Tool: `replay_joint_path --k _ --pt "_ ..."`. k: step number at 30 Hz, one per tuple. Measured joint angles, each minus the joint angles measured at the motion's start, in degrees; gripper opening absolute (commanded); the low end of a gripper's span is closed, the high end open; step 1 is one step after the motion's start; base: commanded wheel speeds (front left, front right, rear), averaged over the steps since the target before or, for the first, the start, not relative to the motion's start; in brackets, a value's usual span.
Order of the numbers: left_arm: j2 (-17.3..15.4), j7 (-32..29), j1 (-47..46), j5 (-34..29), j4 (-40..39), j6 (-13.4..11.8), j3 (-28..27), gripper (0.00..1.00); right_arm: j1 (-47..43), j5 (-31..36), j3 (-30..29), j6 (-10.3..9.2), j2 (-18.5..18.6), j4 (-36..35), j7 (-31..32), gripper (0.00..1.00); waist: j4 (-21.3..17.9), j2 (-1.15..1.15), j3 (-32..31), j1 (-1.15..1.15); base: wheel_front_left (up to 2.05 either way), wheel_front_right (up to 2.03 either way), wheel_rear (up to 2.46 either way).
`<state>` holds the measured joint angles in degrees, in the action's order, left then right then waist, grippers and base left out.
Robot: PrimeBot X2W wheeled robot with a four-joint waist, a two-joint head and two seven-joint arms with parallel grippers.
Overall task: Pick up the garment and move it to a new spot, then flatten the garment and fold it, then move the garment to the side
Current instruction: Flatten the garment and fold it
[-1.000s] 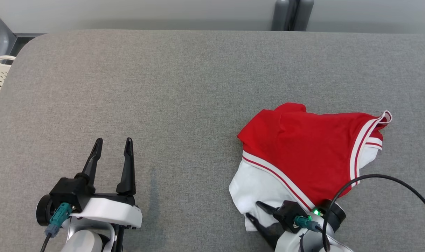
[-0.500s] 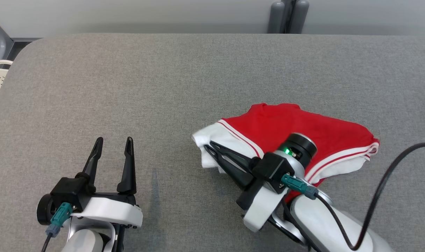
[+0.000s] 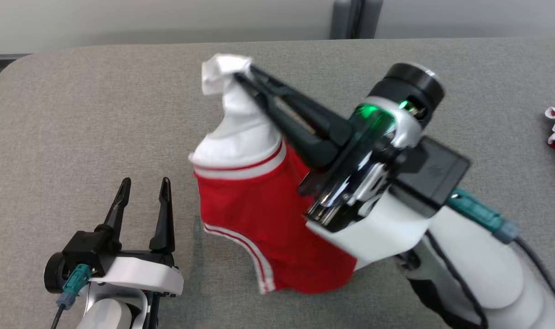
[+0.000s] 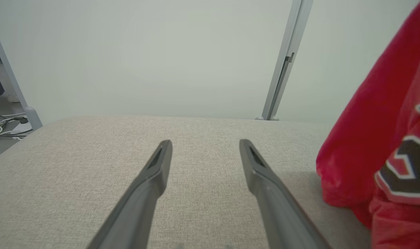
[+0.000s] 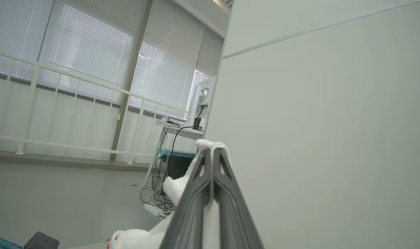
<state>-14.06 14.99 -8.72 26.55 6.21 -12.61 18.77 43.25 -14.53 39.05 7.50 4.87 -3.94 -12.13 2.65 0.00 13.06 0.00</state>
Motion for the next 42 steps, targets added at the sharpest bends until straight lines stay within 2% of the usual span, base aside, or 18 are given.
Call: replay_joint_path --k 3,10,15,16,22,27,33,34,35,39,42 --pt "-0.25 0.00 -0.02 -0.22 -0.22 0.01 0.05 1.00 -2.41 0.38 -5.89 0.00 1.21 -1.02 0.57 0.00 -1.07 0.00 0.42 0.00 0.00 0.00 0.00" --pt "-0.83 -0.11 -1.03 -0.33 -0.79 0.00 0.19 1.00 -16.52 0.85 -19.39 -0.01 5.04 1.72 1.54 0.00 -3.20 0.00 2.23 0.00 0.00 0.00 0.00" --pt "-1.47 -0.44 -1.35 -0.47 -1.29 -0.08 0.12 1.00 -25.93 0.36 -29.60 0.00 6.03 7.47 0.89 0.00 -4.39 0.00 3.66 0.00 0.00 0.00 0.00" --pt "-1.47 -0.44 -1.35 -0.47 -1.29 -0.08 0.12 1.00 -25.93 0.36 -29.60 0.00 6.03 7.47 0.89 0.00 -4.39 0.00 3.66 0.00 0.00 0.00 0.00" --pt "-2.19 -0.94 -1.92 -0.83 -2.04 -0.26 0.18 1.00 -29.20 -0.13 -40.61 -0.01 7.34 17.31 -1.27 0.00 -5.21 0.00 5.04 0.00 0.00 0.00 0.00" --pt "-2.48 -1.21 -2.63 -1.20 -2.40 -0.31 0.54 1.00 -26.82 -1.11 -44.91 -0.01 8.22 24.85 -2.42 0.00 -4.87 0.00 6.01 0.00 0.00 0.00 0.00" --pt "-2.29 -1.27 -3.30 -1.25 -2.34 -0.35 0.76 1.00 -22.64 -1.46 -44.84 0.00 8.61 32.84 -2.71 0.02 -3.88 0.00 6.79 0.00 0.00 0.00 0.00" --pt "-2.19 -1.26 -3.30 -1.25 -2.25 -0.40 0.80 1.00 -22.18 -1.46 -44.61 0.00 8.48 33.61 -2.76 0.79 -3.71 0.00 6.82 0.00 0.00 0.00 0.00" --pt "-2.13 -1.16 -3.30 -1.24 -2.22 -0.43 0.77 1.00 -21.71 -1.29 -44.56 0.00 8.37 34.26 -2.78 1.00 -3.56 0.00 6.81 0.00 0.00 0.00 0.00" --pt "-1.94 -0.85 -3.25 -1.24 -2.13 -0.58 0.68 1.00 -21.57 -0.47 -45.10 0.00 7.49 31.97 -2.79 1.00 -3.37 0.00 6.34 0.00 0.00 0.00 0.00" --pt "-1.97 -0.77 -3.15 -1.24 -2.05 -0.65 0.49 1.00 -22.64 0.98 -45.42 0.00 6.36 26.92 -2.86 1.00 -3.50 0.00 5.75 0.00 0.00 0.00 0.00"
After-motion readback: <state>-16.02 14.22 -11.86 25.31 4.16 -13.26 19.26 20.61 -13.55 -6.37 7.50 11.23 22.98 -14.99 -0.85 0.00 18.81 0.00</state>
